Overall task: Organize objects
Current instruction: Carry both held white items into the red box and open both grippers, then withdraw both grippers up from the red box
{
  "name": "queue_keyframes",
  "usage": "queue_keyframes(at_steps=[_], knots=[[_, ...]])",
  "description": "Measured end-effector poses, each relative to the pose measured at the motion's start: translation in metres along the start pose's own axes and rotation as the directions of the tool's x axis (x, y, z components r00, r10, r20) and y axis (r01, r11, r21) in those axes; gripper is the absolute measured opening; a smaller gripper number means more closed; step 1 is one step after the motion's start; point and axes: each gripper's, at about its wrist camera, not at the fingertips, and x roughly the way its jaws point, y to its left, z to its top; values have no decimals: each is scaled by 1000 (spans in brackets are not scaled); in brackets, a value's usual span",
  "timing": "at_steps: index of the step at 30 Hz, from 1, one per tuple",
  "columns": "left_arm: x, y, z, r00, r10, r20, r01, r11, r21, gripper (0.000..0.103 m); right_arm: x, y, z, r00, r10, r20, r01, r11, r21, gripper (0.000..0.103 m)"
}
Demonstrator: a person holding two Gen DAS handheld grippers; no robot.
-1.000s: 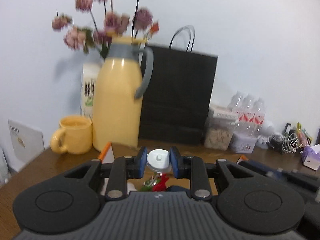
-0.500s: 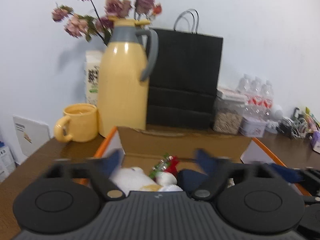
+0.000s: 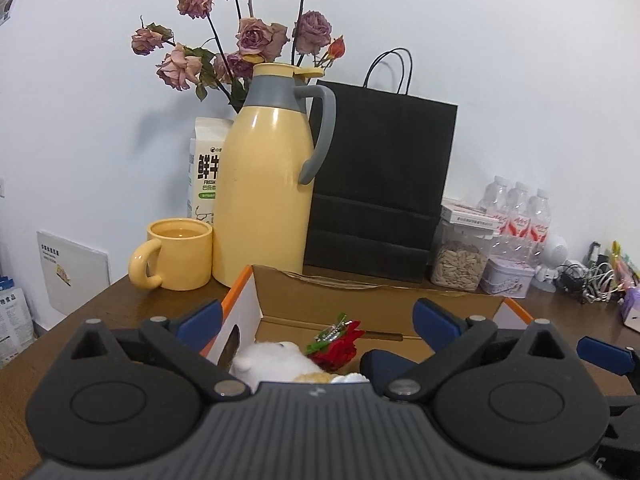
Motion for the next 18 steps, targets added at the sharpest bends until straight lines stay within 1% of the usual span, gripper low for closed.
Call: queue_keyframes(at_steps=[3,7,11,14,18], knots=[[-10,4,-3,1000,-14,16,14,1000,9,103,-11,-2,-2,1000,-2,4,2,1000,-10,103],[-24,9,-10,999,-36,24,35,999,32,103,-24,-5,-7,1000,-13,-11,13,999,-31,103],[-38,16,-21,999,-46,12,45,997,63,103,-39,-12,-18,999,-27,-44,26,999,-42,103],[-48,21,-30,999,-41,2,41,996,77,103,-50,-18,-27,997,-28,-74,25,999,-43,103],[-58,30,-42,999,-36,-31,38,995,89,103,-61,-22,-38,993,-35,-115,30,999,-44,103]])
